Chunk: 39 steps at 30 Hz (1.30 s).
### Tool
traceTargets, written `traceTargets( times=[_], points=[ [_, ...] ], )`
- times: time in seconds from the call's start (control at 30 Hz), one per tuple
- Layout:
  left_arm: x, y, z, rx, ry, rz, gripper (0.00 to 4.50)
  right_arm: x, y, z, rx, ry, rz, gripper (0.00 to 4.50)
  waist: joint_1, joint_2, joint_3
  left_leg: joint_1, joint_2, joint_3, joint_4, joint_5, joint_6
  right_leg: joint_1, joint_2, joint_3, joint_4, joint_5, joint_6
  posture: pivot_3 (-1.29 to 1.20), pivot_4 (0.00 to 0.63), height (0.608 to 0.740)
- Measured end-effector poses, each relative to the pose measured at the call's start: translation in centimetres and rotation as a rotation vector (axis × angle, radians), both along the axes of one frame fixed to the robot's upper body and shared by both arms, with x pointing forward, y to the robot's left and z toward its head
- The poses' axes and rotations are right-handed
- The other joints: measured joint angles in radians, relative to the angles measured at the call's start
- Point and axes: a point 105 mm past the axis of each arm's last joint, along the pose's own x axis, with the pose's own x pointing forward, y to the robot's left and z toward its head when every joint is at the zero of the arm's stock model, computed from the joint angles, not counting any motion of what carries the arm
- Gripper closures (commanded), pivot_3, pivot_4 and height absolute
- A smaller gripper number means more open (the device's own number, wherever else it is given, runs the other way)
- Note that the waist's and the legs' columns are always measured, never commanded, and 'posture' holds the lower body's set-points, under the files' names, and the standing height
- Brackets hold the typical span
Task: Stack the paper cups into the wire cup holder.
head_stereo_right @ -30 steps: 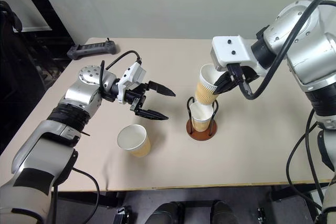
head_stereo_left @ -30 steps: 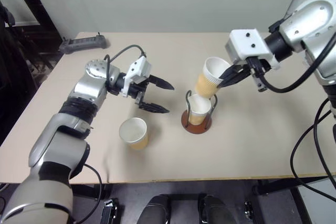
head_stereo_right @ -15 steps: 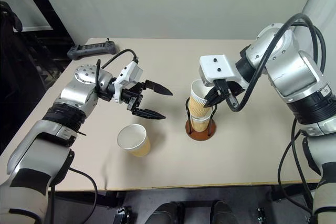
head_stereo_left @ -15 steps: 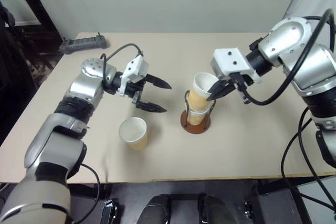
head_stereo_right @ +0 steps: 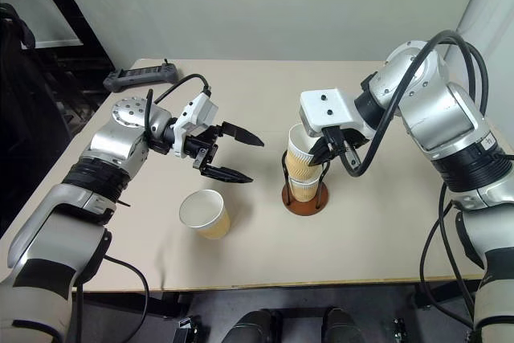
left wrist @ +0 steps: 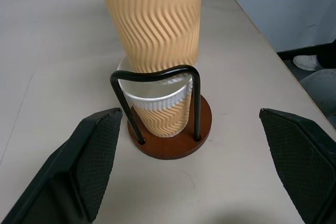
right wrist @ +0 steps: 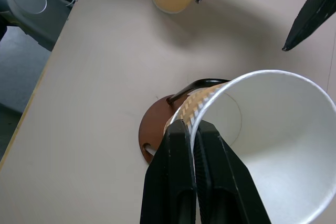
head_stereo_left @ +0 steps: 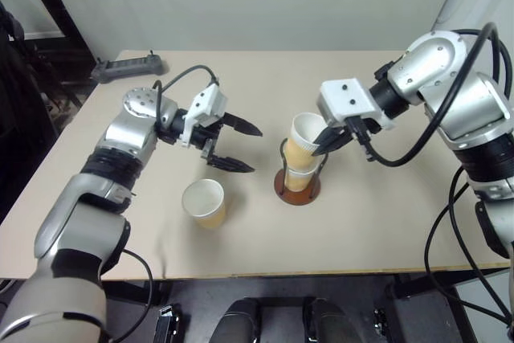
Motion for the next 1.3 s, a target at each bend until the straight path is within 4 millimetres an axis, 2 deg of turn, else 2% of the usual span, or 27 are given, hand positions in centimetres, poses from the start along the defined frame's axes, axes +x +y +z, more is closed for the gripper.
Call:
traceTargets(
  times=[0.4,0.53,0.87,0.9,1.07,1.3],
  points=[
    [0.0,0.1,0.0,0.0,0.0,0.001,0.0,0.4,0.1,-0.6,-0.022,-0.037,0.024,4.45,0.0,0.0,0.0,0.0,0.0,0.0,0.0,0.0,0.0,-0.001,0.0,0.0,0.001,0.0,-0.001,0.0,0.15,0.74],
    [-0.2,0.2,-0.2,0.004,0.001,-0.001,0.0,0.6,0.1,-0.7,-0.028,-0.053,0.027,3.62,0.0,0.0,0.0,0.0,0.0,0.0,0.0,0.0,0.0,-0.001,0.0,0.0,0.002,0.0,-0.001,0.0,0.15,0.74],
    [-0.2,0.3,-0.4,0.006,0.006,0.003,0.0,0.8,-0.1,-0.9,-0.03,-0.057,0.024,0.2,0.0,0.0,0.0,0.0,0.0,0.0,0.0,0.001,0.0,-0.001,0.0,0.0,0.002,0.0,-0.001,0.0,0.15,0.74],
    [-0.2,0.4,-0.4,0.007,0.006,0.004,0.0,0.8,0.0,-0.9,-0.026,-0.057,0.025,0.04,-0.001,0.0,0.0,0.0,0.0,0.0,0.0,0.001,0.0,-0.001,0.0,0.0,0.002,0.0,-0.001,0.0,0.15,0.74],
    [-0.2,0.5,-0.5,0.015,0.016,0.013,0.0,0.9,0.3,-0.6,0.014,-0.037,-0.001,0.04,0.0,0.0,0.0,0.0,0.0,0.0,0.0,0.001,-0.001,-0.001,0.0,0.0,0.002,-0.001,-0.001,0.0,0.15,0.74],
    [0.9,1.5,0.4,0.092,-0.069,0.066,0.0,0.9,-0.6,1.1,0.138,0.003,-0.106,0.04,0.0,0.0,0.0,0.0,0.0,0.0,0.0,0.001,-0.001,-0.001,0.0,0.0,0.003,-0.001,-0.002,0.0,0.15,0.74]
  ],
)
